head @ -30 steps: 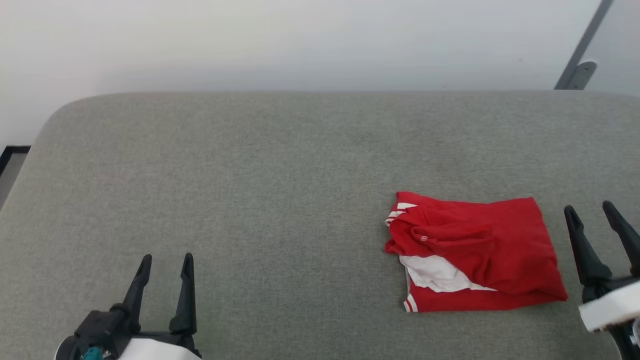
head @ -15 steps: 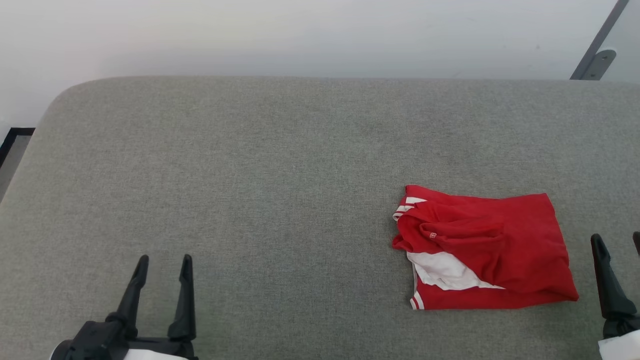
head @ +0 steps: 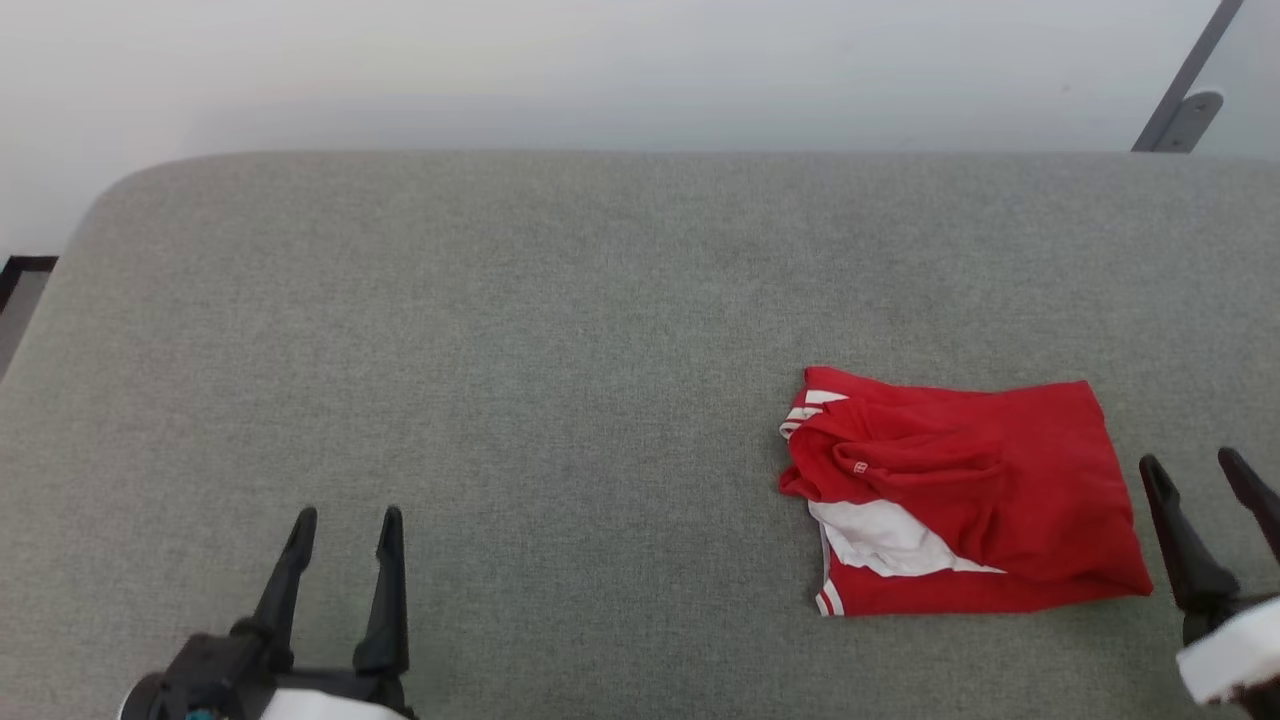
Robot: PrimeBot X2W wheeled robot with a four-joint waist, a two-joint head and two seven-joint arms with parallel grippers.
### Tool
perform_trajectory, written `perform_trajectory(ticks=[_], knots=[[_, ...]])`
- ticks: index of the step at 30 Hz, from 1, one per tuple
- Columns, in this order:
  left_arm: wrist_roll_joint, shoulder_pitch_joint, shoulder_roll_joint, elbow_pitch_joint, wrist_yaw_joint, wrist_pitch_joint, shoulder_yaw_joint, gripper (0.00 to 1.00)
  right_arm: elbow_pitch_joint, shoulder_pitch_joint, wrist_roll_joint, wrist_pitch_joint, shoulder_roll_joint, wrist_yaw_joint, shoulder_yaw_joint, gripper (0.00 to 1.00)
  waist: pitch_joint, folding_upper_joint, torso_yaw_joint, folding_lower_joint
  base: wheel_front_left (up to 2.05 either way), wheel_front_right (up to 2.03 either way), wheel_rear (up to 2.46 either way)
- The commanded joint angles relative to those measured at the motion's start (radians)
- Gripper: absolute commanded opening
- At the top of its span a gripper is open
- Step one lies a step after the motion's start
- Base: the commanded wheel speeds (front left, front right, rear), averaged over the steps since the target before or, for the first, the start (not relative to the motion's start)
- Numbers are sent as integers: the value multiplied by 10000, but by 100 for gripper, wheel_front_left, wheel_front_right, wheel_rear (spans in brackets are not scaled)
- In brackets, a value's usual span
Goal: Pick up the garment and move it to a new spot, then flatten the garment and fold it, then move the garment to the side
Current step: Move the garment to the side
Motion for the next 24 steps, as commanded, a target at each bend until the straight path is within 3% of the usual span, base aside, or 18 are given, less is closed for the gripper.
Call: perform_trajectory(ticks=[1, 7, 13, 17, 24], knots=[[-27, -276, 19, -7, 11, -46, -39, 100, 138, -332, 177, 413, -170, -1, 61, 100, 130, -1, -26, 0, 0, 0, 0], [-58, -1032, 82, 195, 11, -46, -389, 100, 803, -1647, 643, 3284, -1652, -1, 1109, 100, 830, -1, -59, 0, 0, 0, 0], [-167, -1915, 83, 544, 11, -46, -793, 100, 821, -2957, 1916, 6102, -3266, -3, 2472, 100, 1585, -1, -81, 0, 0, 0, 0], [-222, -2404, 82, 656, 11, -46, -1056, 100, 833, -3644, 2735, 7235, -3694, -1, 3035, 100, 2040, -1, -7, 0, 0, 0, 0], [-255, -3024, 90, 867, 11, -46, -1368, 100, 875, -4153, 3577, 7781, -3917, 0, 4120, 100, 2726, -1, 163, 0, 0, 0, 0]])
